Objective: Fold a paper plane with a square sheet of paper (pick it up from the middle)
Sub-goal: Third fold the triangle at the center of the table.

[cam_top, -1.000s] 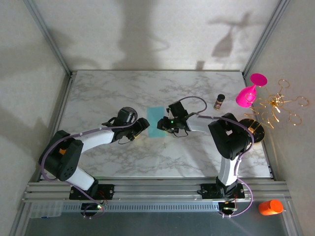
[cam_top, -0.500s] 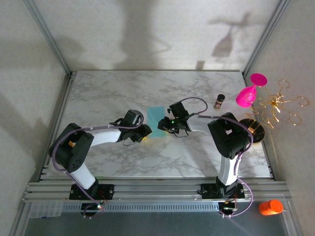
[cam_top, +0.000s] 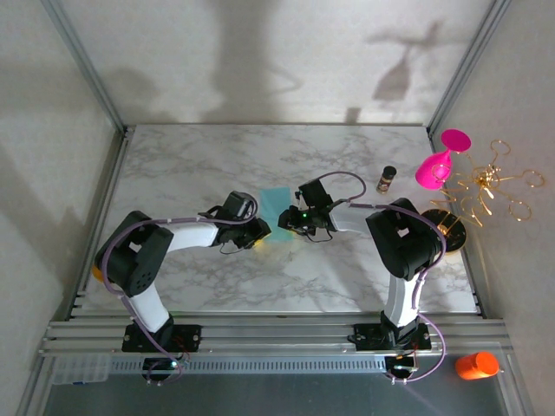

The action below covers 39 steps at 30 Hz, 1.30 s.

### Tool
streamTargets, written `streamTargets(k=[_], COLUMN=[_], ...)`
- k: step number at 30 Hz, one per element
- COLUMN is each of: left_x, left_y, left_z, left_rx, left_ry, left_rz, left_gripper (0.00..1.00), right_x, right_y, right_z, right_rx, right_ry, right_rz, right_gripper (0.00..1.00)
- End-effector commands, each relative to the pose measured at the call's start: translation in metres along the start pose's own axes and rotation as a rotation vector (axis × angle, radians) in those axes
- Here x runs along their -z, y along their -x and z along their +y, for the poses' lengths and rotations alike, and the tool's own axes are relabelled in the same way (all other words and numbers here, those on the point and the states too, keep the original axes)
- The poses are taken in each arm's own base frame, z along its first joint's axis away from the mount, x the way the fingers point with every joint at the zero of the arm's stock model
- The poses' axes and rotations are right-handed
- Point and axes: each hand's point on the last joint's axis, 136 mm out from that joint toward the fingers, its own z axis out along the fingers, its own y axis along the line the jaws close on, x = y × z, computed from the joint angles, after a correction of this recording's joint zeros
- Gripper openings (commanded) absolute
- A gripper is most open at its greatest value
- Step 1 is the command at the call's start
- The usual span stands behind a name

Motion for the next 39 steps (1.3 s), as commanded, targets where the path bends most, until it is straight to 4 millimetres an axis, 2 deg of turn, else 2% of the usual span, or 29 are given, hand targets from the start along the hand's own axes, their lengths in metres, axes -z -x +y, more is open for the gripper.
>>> streamTargets(k=[1, 7, 14, 21, 26, 30, 34, 36, 39], left_x=[-0.002, 0.001, -0.002, -0.007, -0.008, -0.006, 0.003, 0.007, 0.013], left_y=[0.001, 0.013, 0.032, 0.037, 0.038, 0.038, 0.039, 0.039, 0.040], left_z=[-0.009, -0.021, -0.023, -0.023, -0.021, -0.023, -0.034, -0.036, -0.041], left_rx=[-0.039, -0.073, -0.097, -0.094, -0.068, -0.021, 0.017, 0.034, 0.061], left_ry=[-0.011, -0.056, -0.052, -0.048, -0.045, -0.060, -0.106, -0.116, -0.137], left_rz=[0.007, -0.012, -0.031, -0.023, -0.021, -0.019, -0.030, -0.037, -0.053], left_gripper=[0.33, 0.32, 0.32, 0.30, 0.22, 0.12, 0.01, 0.00, 0.00], right_x=[-0.010, -0.011, -0.011, -0.009, -0.004, 0.011, 0.040, 0.055, 0.074], right_y=[-0.020, -0.022, -0.021, -0.021, -0.013, 0.007, 0.032, 0.039, 0.043], right_z=[-0.045, -0.047, -0.046, -0.042, -0.031, -0.009, 0.022, 0.032, 0.036], right_rx=[-0.048, -0.048, -0.045, -0.037, 0.003, 0.091, 0.236, 0.321, 0.458], right_ry=[-0.129, -0.127, -0.124, -0.110, -0.071, -0.024, 0.039, 0.059, 0.052], right_rz=[0.055, 0.059, 0.057, 0.051, 0.017, -0.062, -0.191, -0.260, -0.364], right_gripper=[0.33, 0.33, 0.33, 0.33, 0.34, 0.35, 0.42, 0.48, 0.57])
